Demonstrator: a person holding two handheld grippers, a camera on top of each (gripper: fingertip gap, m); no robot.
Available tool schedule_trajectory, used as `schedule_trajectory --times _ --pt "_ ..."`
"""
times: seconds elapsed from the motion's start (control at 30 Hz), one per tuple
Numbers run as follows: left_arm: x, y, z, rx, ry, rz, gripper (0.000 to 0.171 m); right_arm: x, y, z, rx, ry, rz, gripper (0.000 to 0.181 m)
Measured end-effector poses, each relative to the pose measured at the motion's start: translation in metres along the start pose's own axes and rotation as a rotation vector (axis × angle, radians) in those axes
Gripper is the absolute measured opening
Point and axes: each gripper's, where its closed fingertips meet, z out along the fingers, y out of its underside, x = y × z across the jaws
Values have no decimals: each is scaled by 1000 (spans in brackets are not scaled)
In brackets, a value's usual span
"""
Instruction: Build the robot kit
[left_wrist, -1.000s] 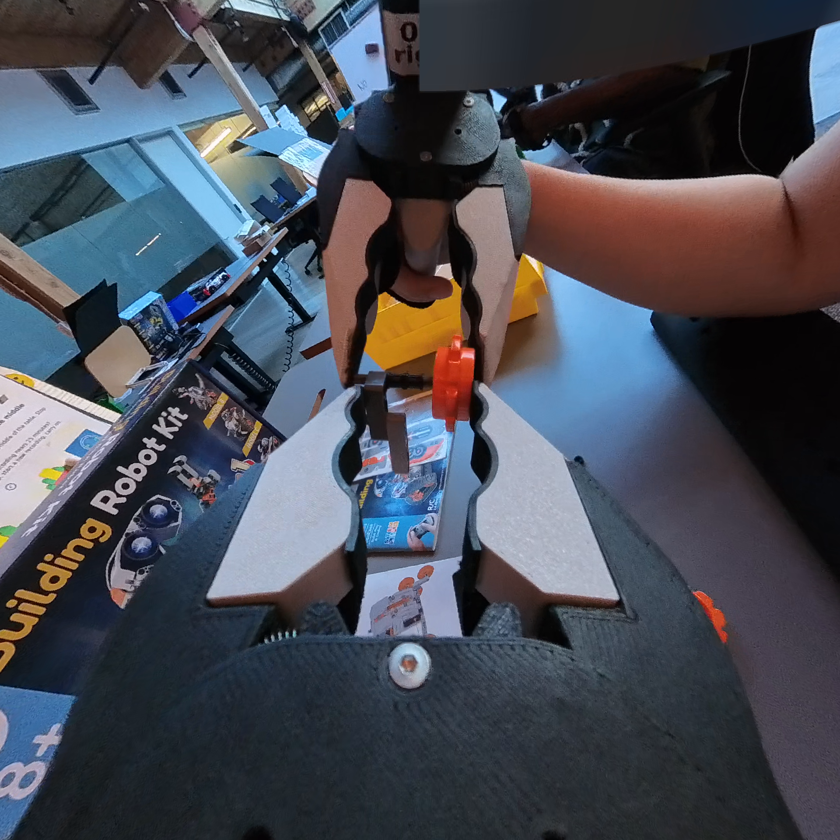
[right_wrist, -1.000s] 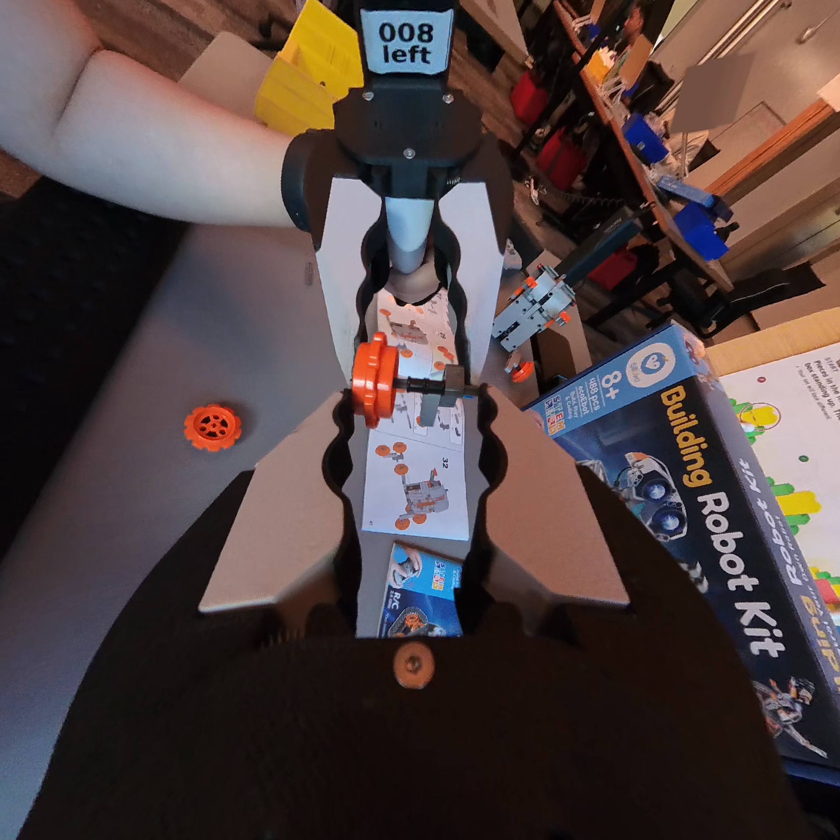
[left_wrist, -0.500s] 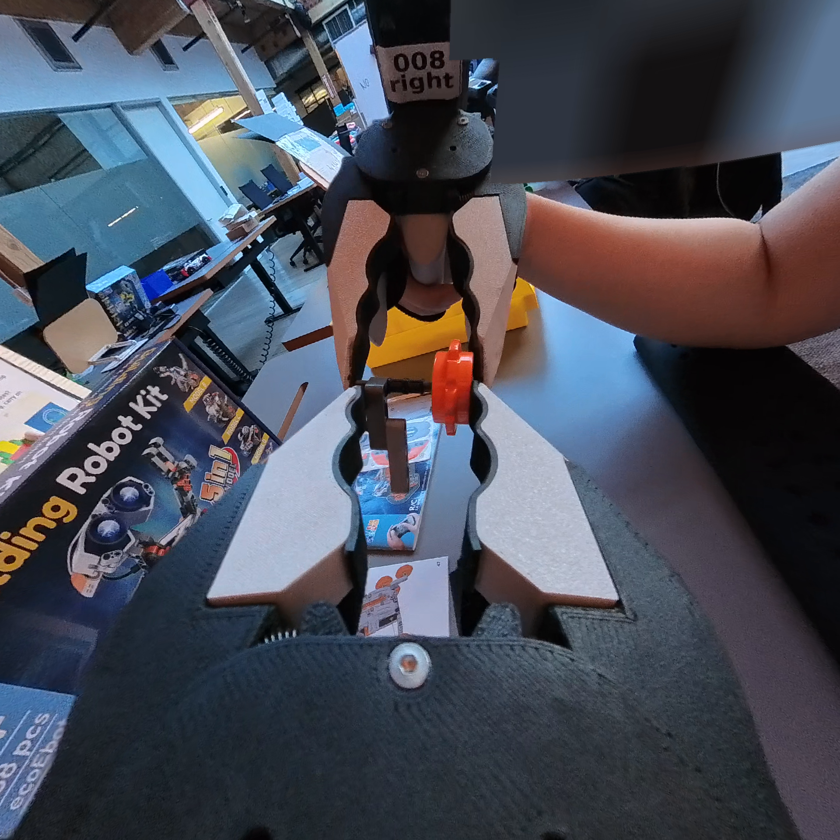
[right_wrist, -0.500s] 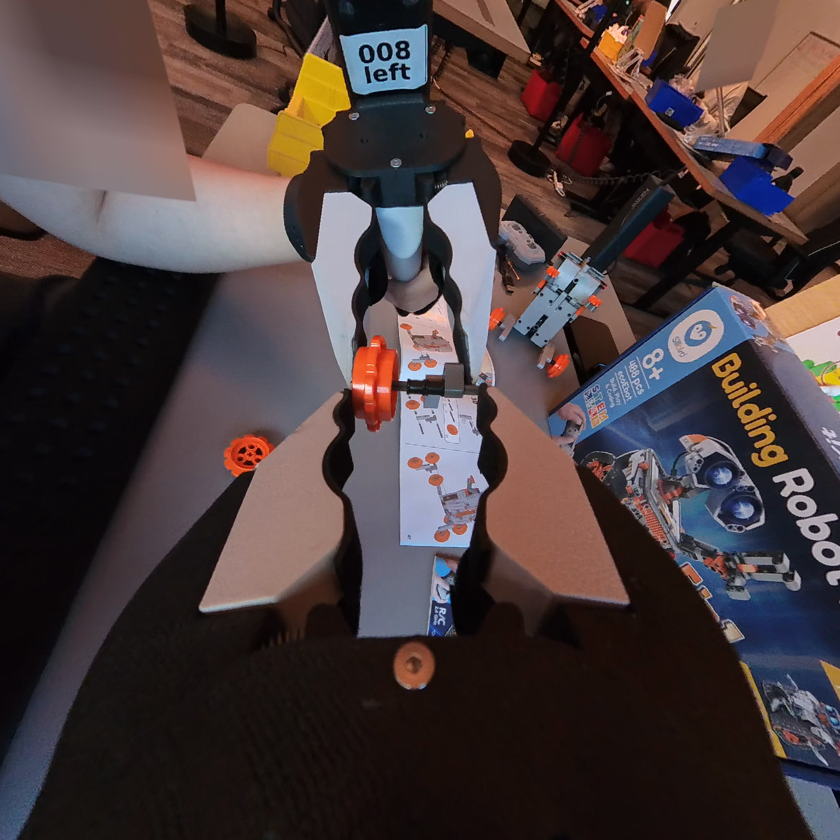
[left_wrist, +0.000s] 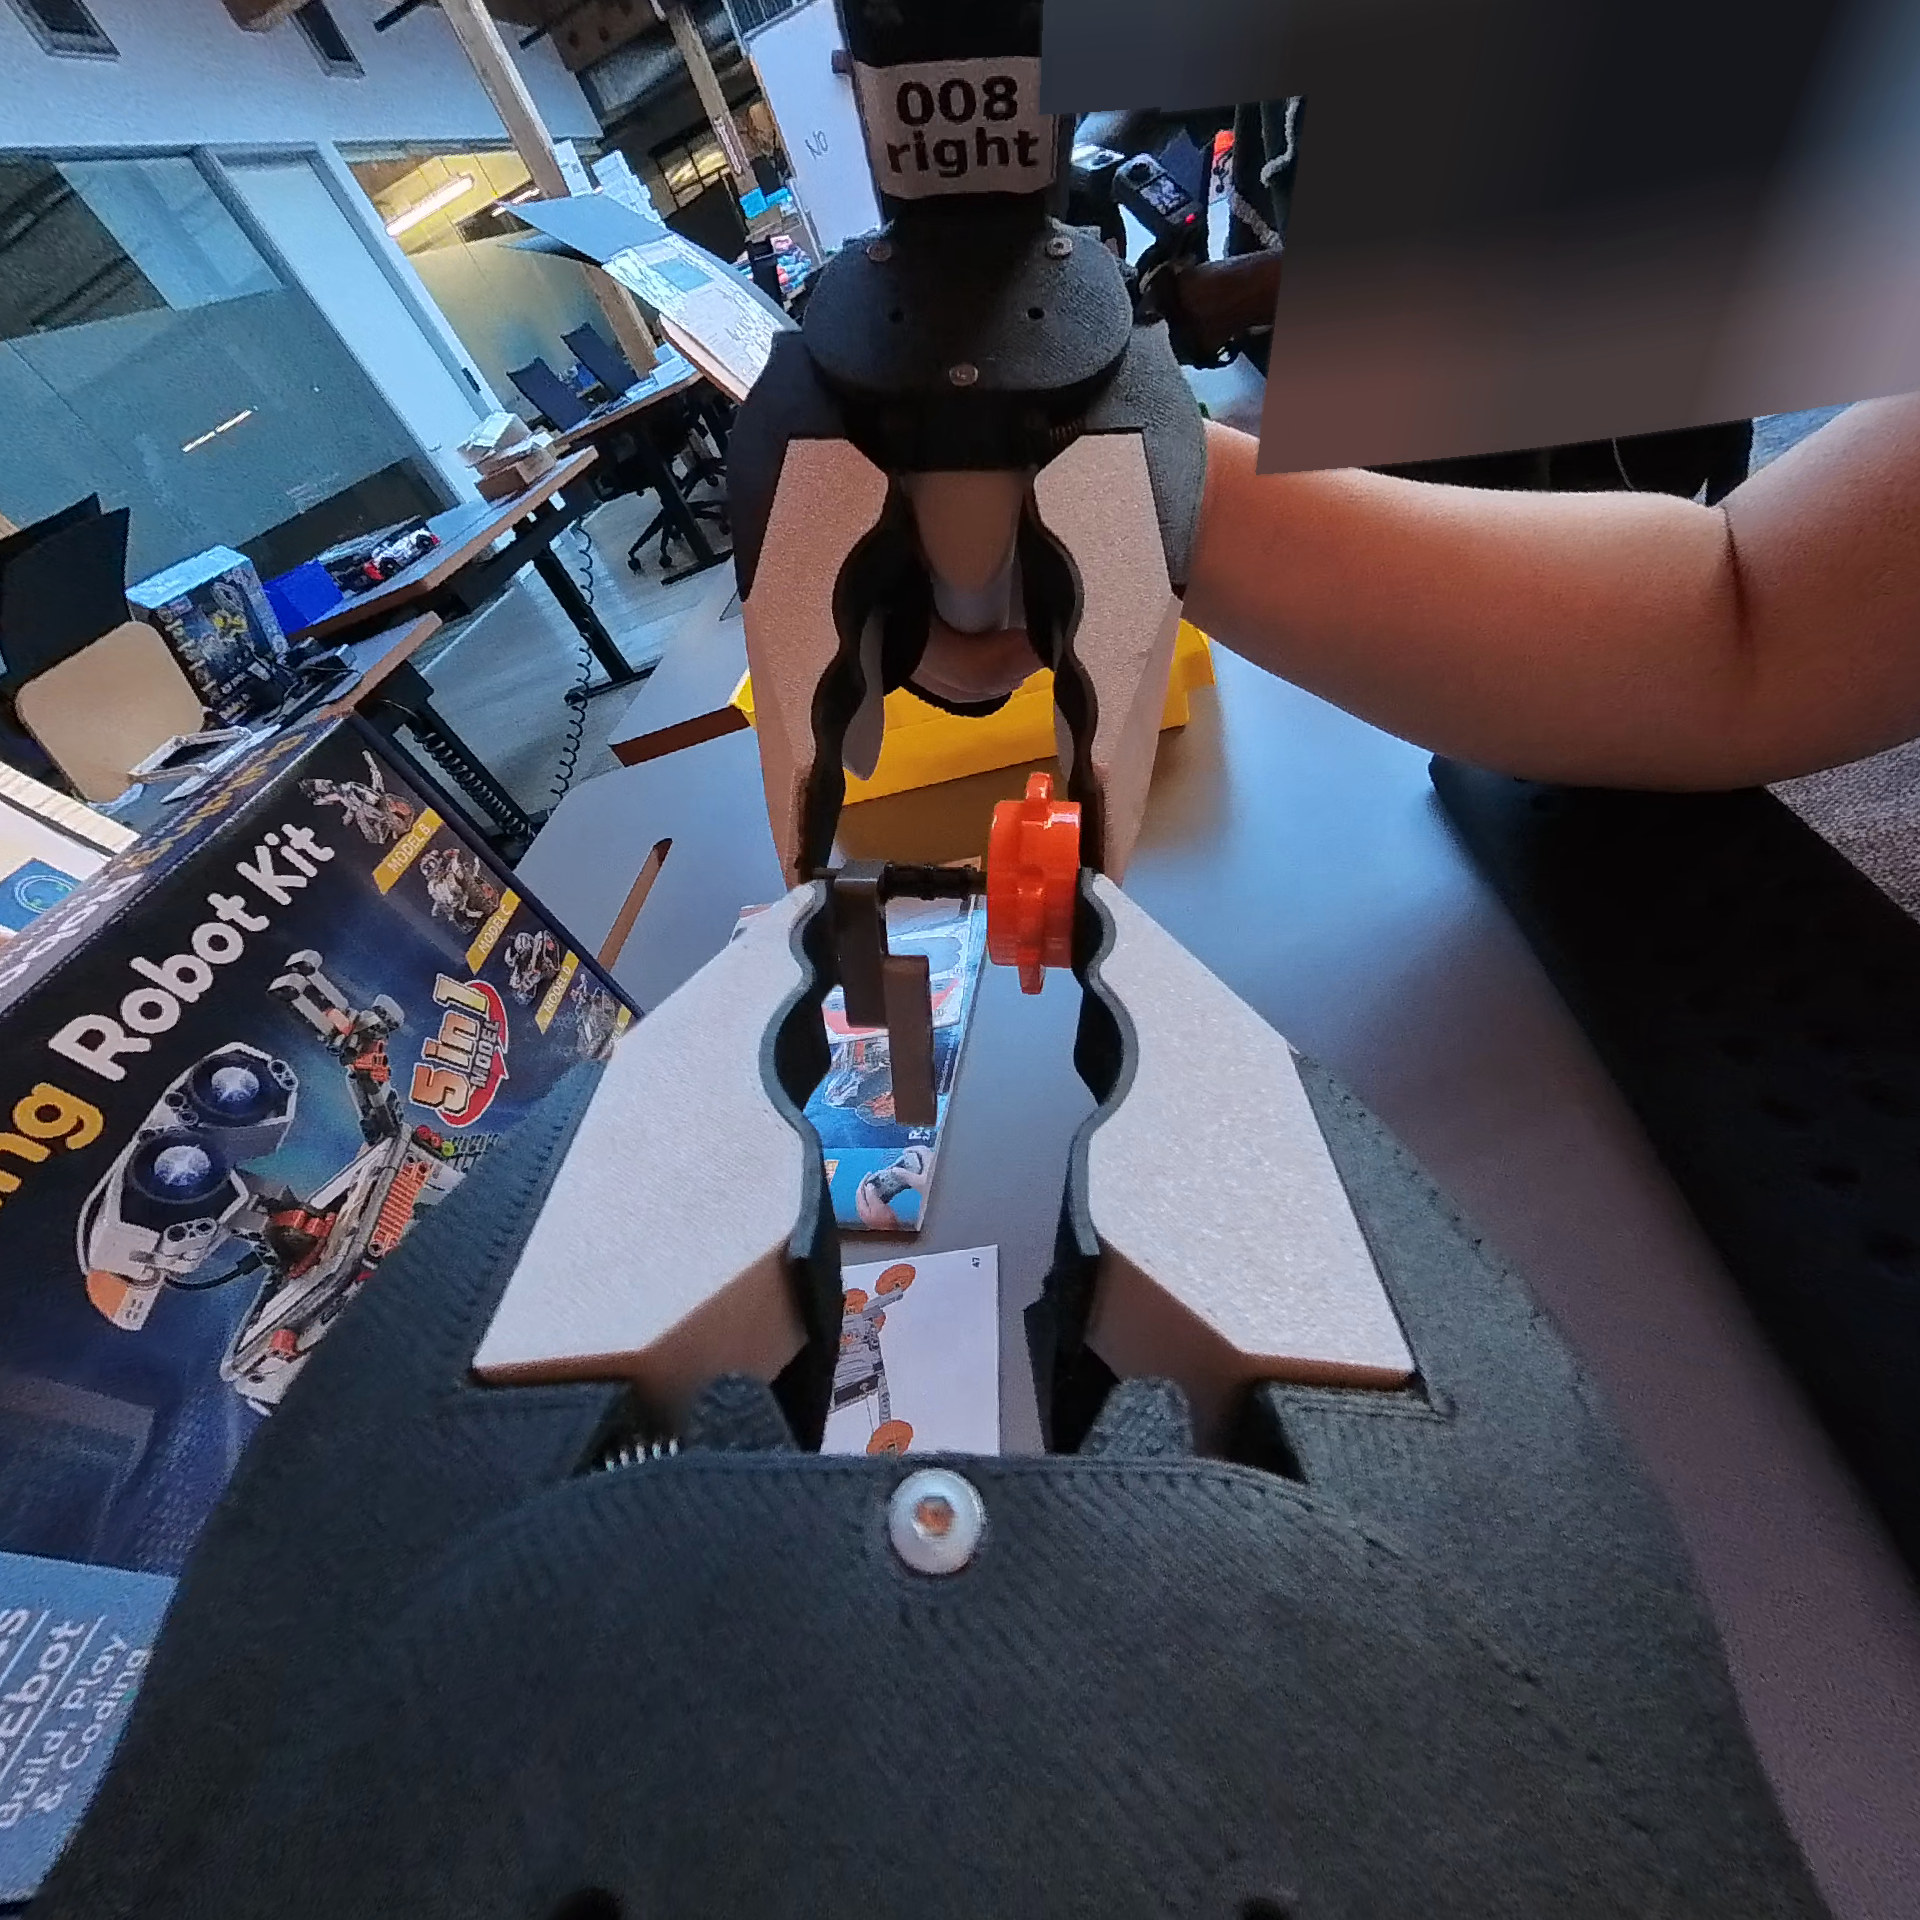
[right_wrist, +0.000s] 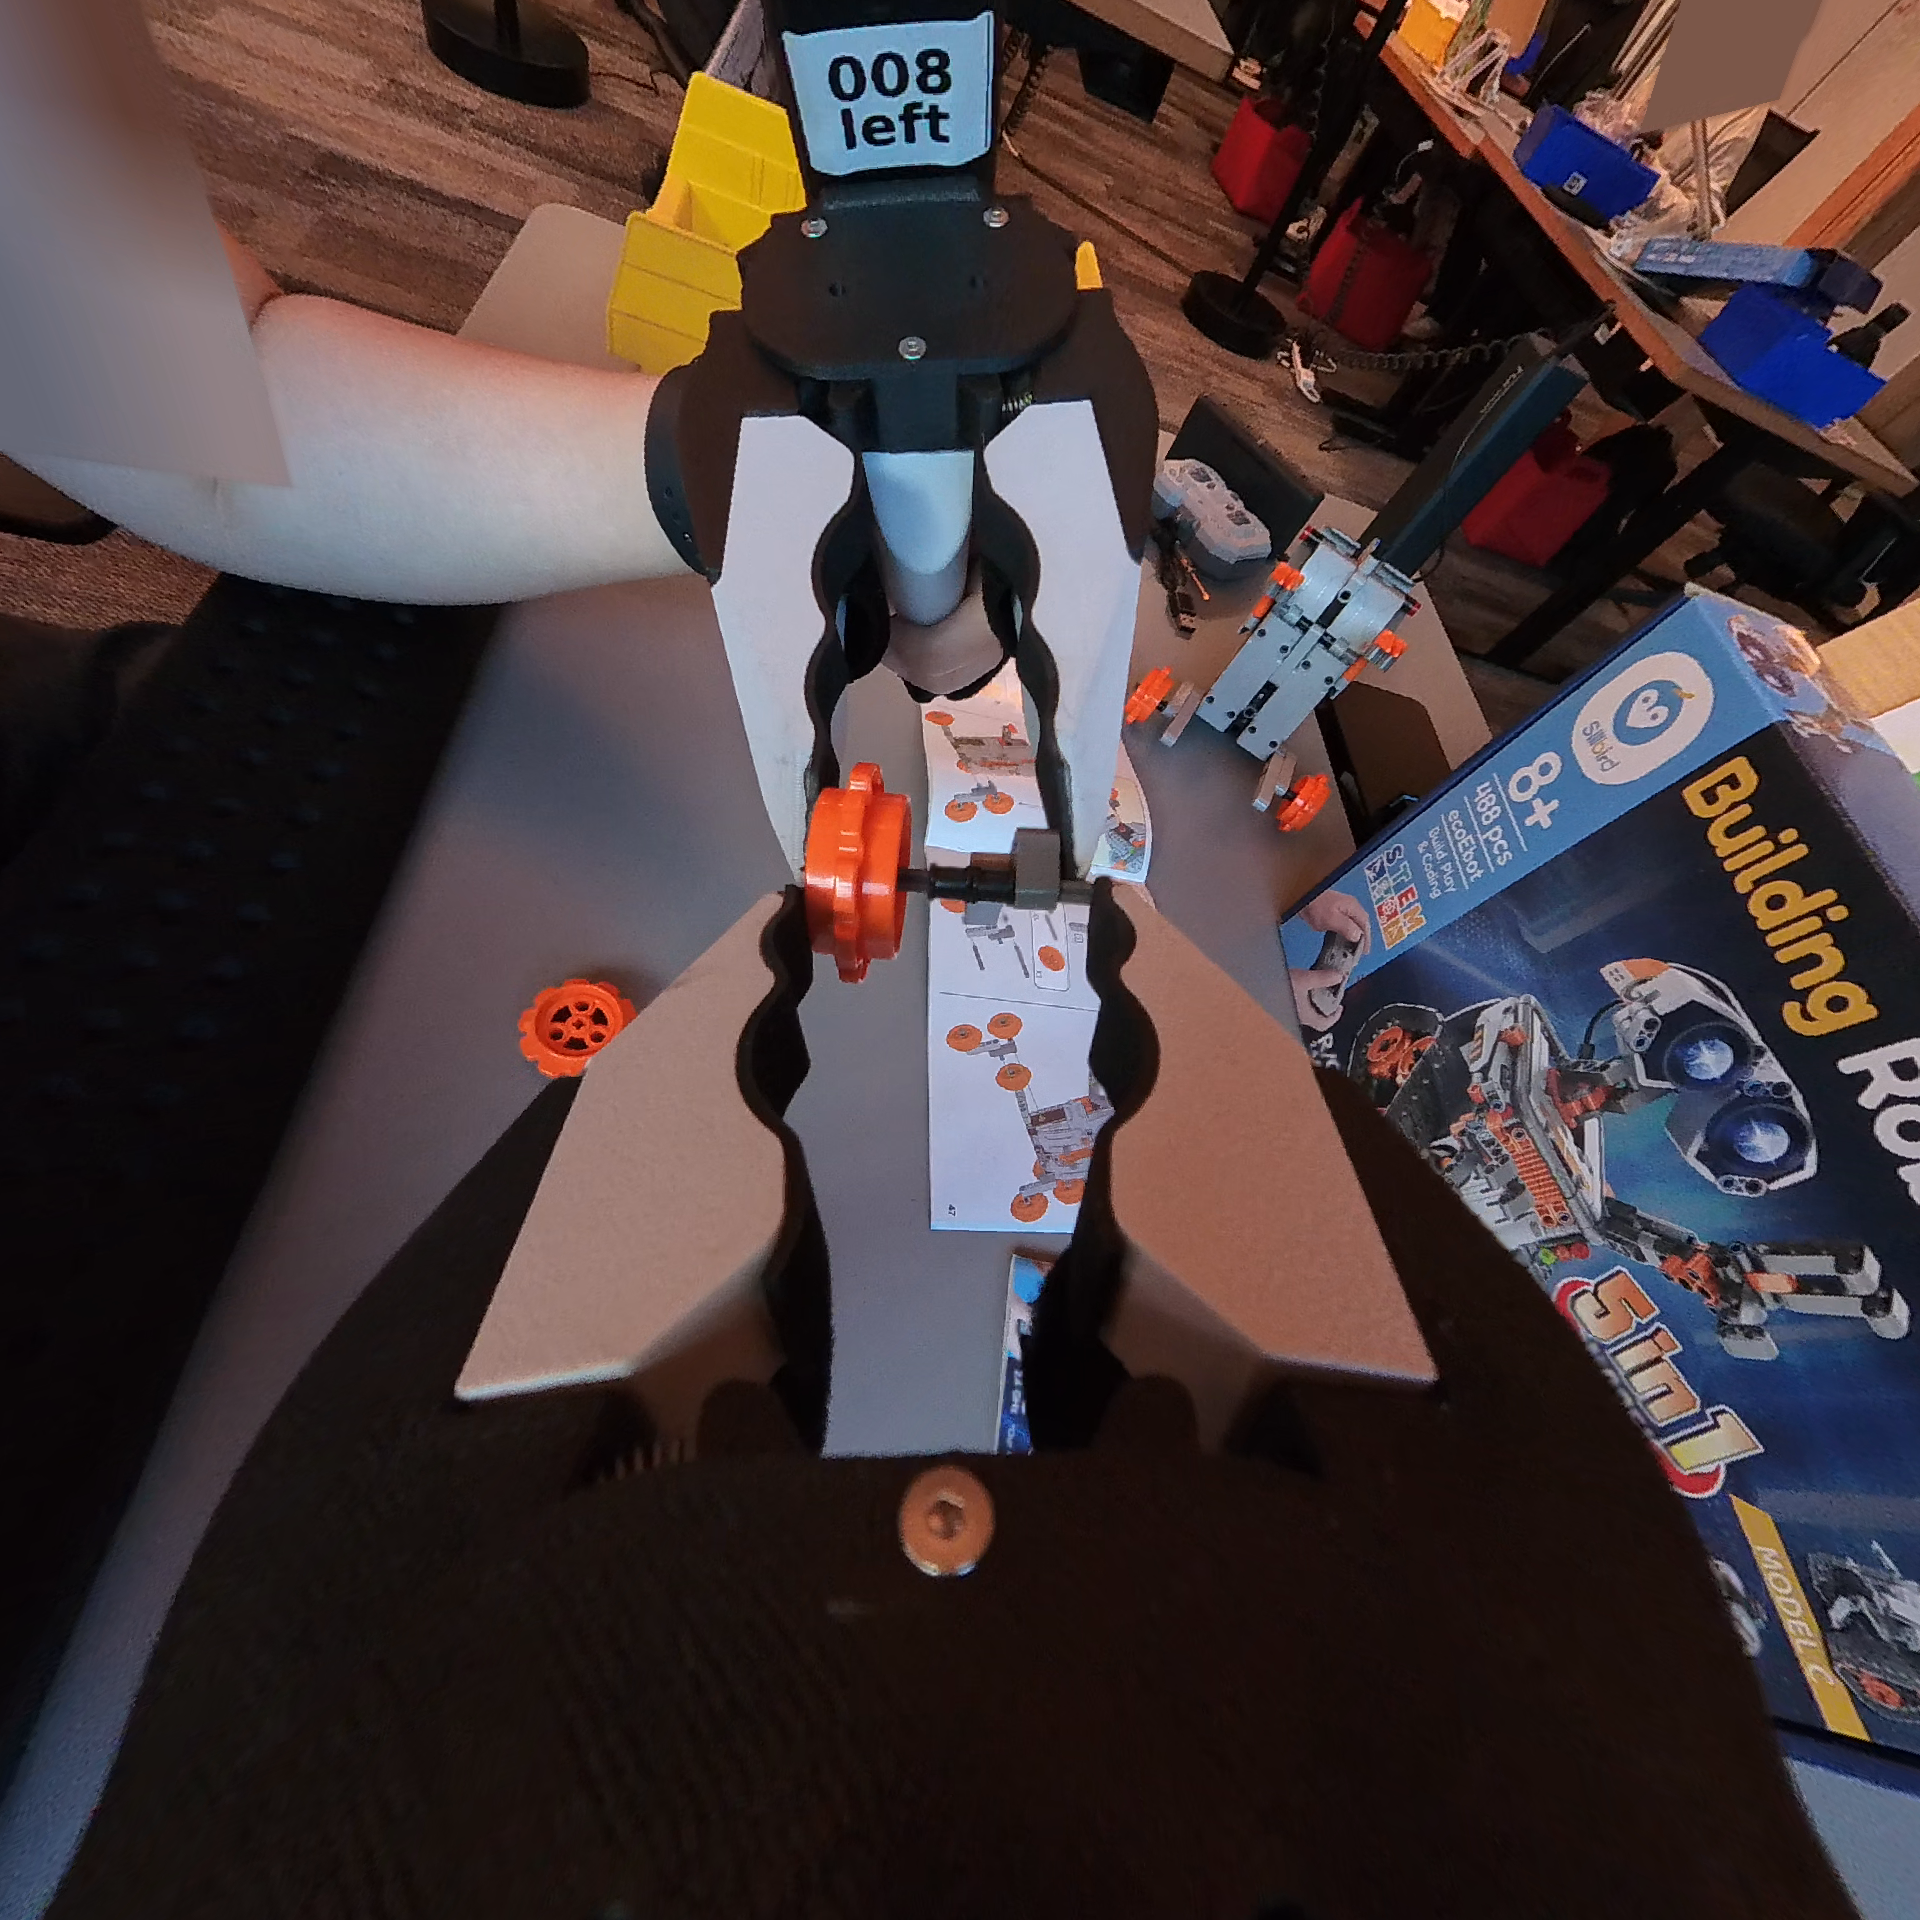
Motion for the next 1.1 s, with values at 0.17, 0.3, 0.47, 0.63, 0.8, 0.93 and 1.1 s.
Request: schedule_trajectory --times 0.17,0.3,0.47,0.63,0.8,0.93,1.1 --pt "0 4 2 -22 -1 -9 43 0 5 1 -13 -10 12 53" --pt "4 8 6 -63 18 -24 44 -3 10 -1 -21 -27 -7 53" --pt "5 11 6 -67 31 -25 44 -4 12 1 -10 -45 3 53" --pt "-1 13 12 -53 -1 -37 43 2 20 -2 -7 -40 19 53" --pt "5 28 35 -61 17 -89 44 -2 44 -11 -27 -99 96 52" --pt "5 41 37 -109 20 -91 44 -1 52 -6 -40 -113 125 52" --pt "-2 36 31 -121 -34 -14 43 4 41 -4 -15 -61 82 53"
